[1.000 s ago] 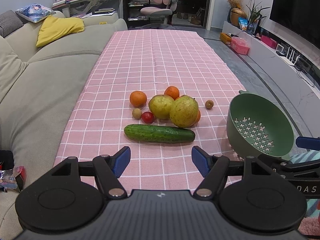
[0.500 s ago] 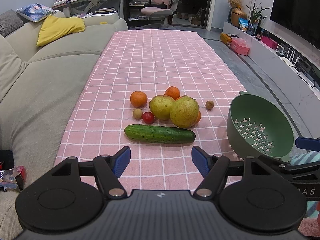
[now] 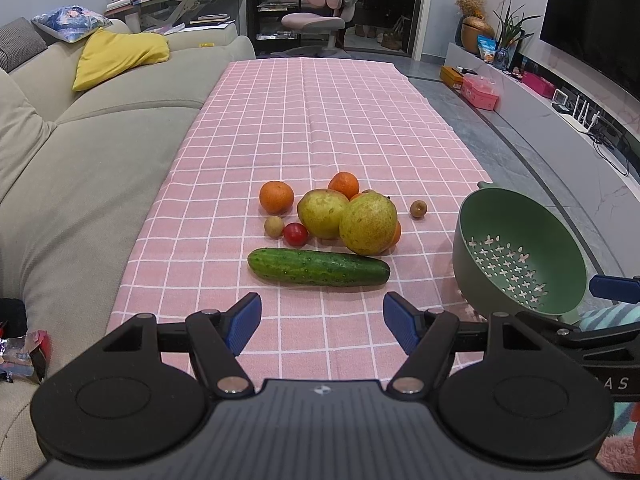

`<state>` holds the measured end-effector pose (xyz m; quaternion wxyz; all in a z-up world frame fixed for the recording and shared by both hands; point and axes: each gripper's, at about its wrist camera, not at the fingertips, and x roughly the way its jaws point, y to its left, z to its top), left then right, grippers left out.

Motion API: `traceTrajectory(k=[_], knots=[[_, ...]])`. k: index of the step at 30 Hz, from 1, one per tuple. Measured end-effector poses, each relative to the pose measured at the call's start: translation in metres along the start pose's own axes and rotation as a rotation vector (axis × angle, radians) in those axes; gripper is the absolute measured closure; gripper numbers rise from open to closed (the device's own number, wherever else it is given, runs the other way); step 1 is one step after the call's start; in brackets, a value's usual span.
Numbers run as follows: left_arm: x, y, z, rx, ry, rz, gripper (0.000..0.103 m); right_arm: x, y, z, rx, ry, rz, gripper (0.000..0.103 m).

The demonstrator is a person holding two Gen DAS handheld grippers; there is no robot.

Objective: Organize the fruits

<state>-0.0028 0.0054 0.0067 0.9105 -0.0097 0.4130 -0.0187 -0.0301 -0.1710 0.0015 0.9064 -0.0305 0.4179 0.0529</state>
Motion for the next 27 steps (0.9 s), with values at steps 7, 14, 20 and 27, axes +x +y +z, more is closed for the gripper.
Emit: traceTrajectory(k=[7,14,20,27], knots=[[0.0,0.0,0.0,-0.001,0.0,-0.001,0.021,0.0,0.0,0.0,0.0,0.001,0.001,0.004],[-0.001,-0.002,-0.001,-0.01,0.005,-0.025,0.021,0.002,-0.001,-0.002,0.01,-0.001,-0.004,0.004],[0.004,-0.003,0.008,0.007,0.005,-0.03,0.026,0.002,-0.007,-0.002,0.038,-0.08,0.021,0.004],[0.012,-0.005,0.022,0.003,0.01,-0.033,0.026,0.005,-0.003,0.013,-0.027,-0.139,0.055,0.004]])
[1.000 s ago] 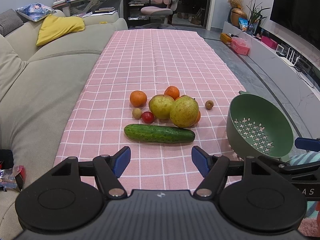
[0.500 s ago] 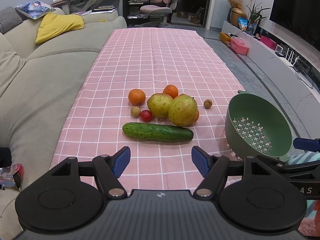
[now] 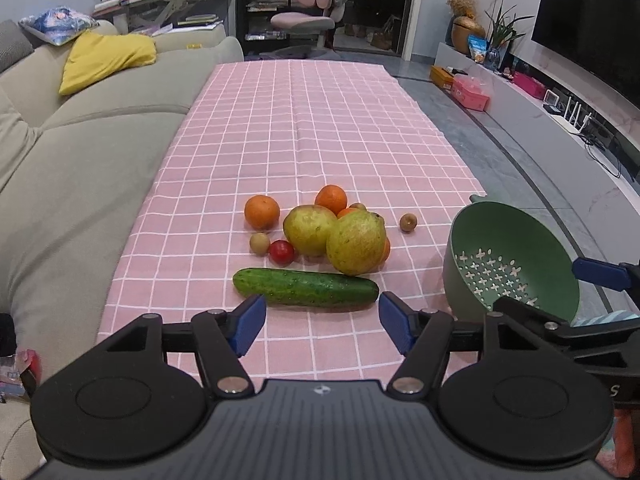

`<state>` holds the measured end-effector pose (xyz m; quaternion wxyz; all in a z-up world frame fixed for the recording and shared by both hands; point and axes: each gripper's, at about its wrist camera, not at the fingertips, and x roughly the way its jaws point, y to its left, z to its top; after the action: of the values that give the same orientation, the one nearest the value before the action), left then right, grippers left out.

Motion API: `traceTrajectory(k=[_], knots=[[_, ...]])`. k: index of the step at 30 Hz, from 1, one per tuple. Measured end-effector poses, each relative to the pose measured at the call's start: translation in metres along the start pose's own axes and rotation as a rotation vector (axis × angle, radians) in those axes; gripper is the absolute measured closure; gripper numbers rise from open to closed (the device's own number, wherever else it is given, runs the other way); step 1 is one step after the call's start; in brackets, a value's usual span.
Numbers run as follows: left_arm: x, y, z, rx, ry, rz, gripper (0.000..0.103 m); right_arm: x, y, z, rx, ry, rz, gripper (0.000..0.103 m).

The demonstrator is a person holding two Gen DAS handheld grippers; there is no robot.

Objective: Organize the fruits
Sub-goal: 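Reach the right tool to the large pear and close on it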

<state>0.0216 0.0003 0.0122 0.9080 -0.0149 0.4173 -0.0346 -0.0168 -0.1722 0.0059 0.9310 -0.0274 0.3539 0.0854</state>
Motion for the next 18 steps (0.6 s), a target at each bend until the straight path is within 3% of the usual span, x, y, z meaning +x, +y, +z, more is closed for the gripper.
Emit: traceTrajectory(k=[6,10,18], knots=[[0.018,0.011,0.013,-0.048,0.022,-0.022,0.033,0.023,0.003,0.016,-0.031,0.017,0.039,0.018],[0.036,0.028,0.022,-0.149,0.055,-0.048,0.037,0.046,0.007,0.028,-0.039,0.043,0.094,0.036],[0.07,0.05,0.037,-0.231,0.096,-0.033,0.04,0.097,0.02,0.051,0.002,0.103,0.171,0.039]])
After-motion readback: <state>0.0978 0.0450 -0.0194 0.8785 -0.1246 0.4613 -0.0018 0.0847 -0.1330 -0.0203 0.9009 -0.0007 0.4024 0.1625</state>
